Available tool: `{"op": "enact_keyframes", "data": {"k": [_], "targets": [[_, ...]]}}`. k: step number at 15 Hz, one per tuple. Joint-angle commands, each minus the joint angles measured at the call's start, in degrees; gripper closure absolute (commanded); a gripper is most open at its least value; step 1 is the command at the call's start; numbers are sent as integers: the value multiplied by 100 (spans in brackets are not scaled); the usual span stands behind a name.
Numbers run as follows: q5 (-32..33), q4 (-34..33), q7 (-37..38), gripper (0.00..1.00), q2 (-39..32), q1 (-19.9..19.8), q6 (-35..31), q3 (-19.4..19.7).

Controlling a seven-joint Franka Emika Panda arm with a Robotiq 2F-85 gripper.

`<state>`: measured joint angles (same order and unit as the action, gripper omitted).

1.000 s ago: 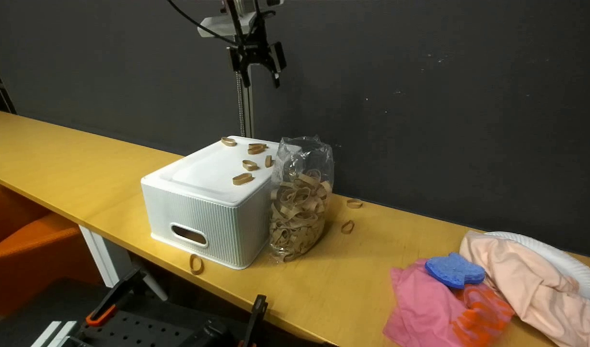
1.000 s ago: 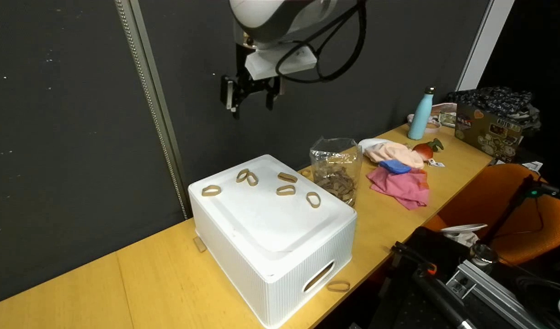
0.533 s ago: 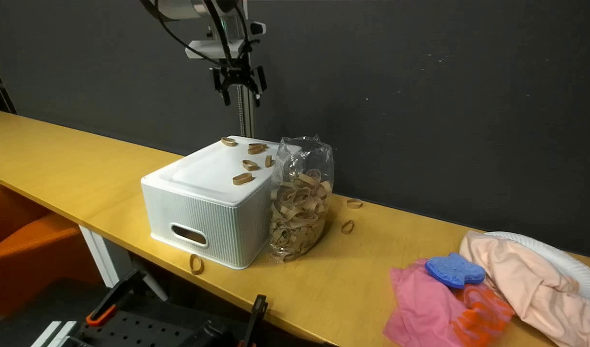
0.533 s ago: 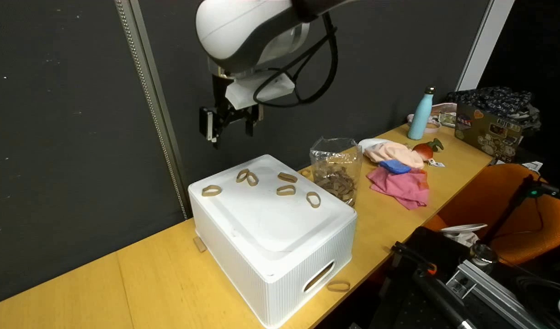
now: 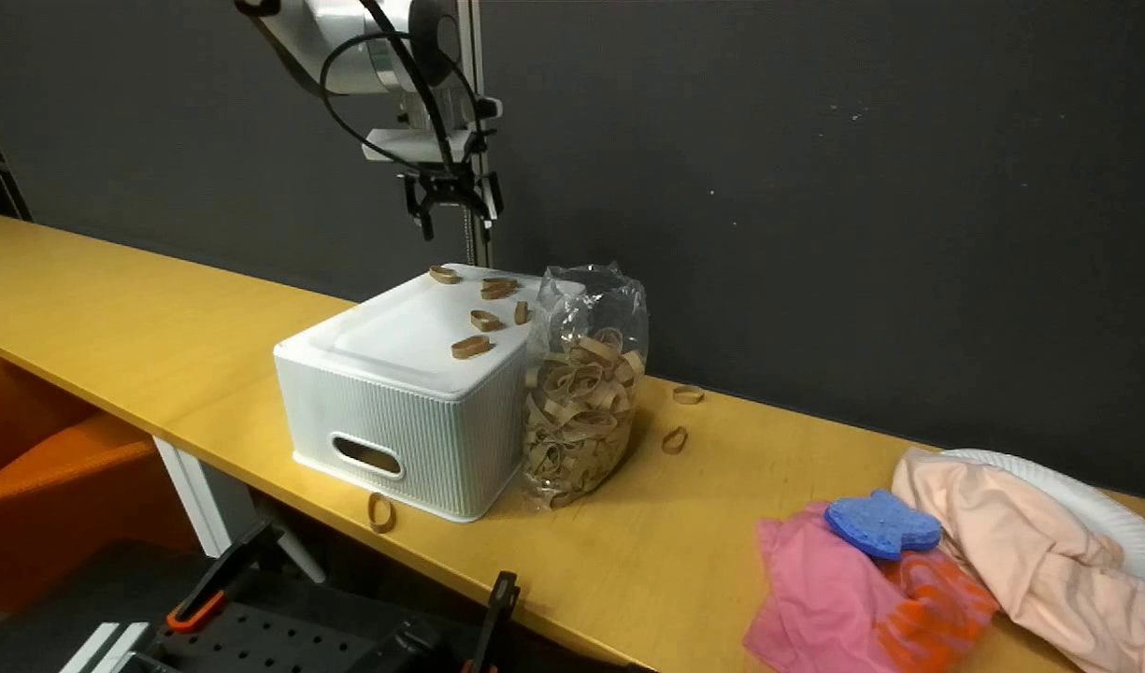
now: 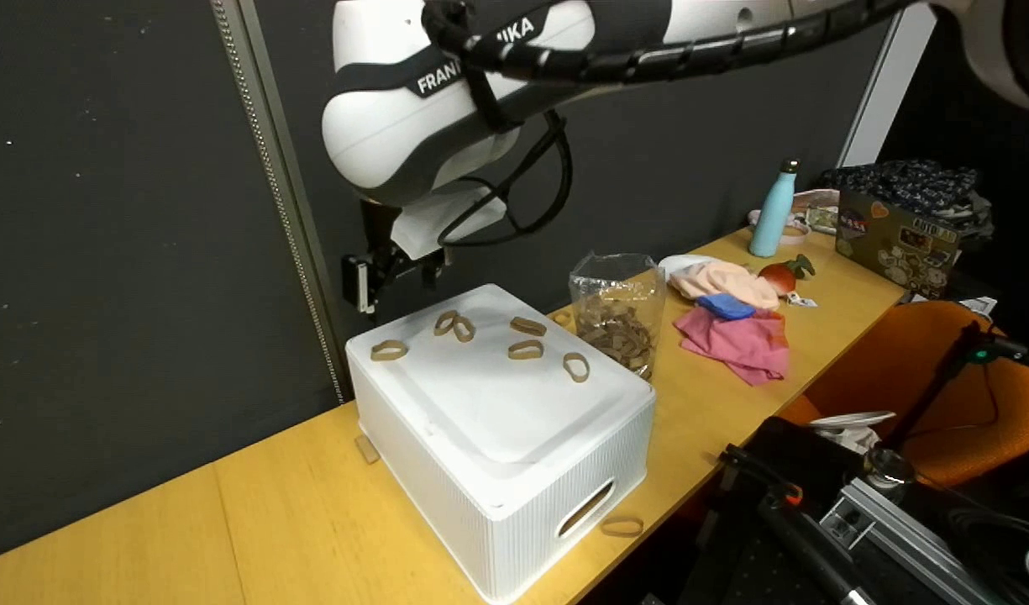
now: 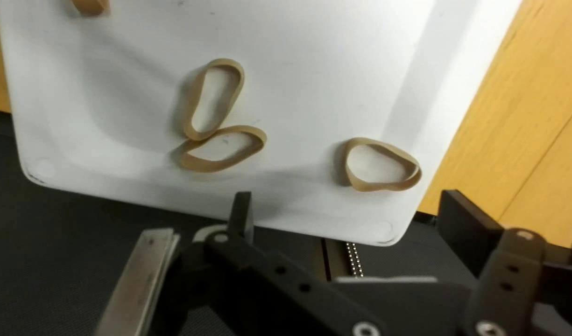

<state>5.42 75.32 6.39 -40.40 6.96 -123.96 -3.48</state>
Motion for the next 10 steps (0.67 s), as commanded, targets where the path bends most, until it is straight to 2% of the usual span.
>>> {"op": "enact_keyframes", "data": {"k": [1, 10], "targets": [[-243, -511, -324, 0, -343, 20, 120, -125], [-354, -603, -454, 0, -568, 32, 131, -185]]}}
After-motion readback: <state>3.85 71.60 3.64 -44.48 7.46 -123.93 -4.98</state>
